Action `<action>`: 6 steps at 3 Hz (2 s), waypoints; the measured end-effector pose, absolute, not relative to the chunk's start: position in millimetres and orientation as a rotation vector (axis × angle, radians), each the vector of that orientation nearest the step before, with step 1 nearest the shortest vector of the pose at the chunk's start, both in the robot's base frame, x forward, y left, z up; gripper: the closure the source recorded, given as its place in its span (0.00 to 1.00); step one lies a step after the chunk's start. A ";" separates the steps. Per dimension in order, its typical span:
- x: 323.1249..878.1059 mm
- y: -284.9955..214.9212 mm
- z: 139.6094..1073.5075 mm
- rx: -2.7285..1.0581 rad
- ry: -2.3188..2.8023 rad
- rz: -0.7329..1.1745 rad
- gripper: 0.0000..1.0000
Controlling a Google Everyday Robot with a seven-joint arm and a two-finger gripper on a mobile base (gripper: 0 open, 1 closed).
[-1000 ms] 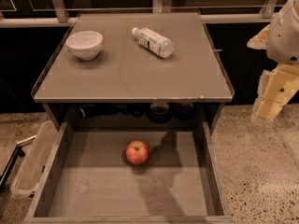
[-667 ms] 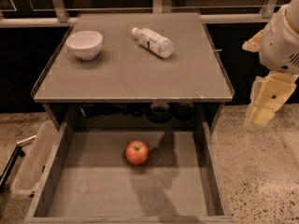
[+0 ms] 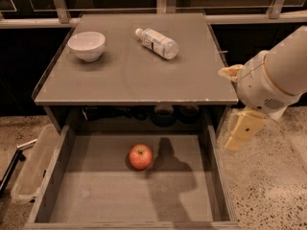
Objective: Pick apple from top drawer and place on counter
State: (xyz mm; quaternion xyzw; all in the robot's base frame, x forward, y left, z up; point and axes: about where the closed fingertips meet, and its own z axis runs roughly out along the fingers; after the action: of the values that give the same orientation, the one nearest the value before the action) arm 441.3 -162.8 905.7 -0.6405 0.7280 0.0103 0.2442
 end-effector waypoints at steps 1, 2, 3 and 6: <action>442.6 -133.7 877.9 -1.703 1.913 0.242 0.00; 442.6 -133.6 877.7 -1.703 1.913 0.243 0.00; 436.5 -120.6 856.1 -1.706 1.907 0.320 0.00; 438.8 -80.7 775.5 -1.661 1.889 0.437 0.00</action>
Offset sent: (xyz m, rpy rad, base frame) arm 0.0024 0.0222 -0.0284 0.1349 0.0375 0.0419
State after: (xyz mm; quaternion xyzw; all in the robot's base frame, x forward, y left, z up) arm 438.8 -80.7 775.5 -0.6227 0.7080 0.1639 0.2901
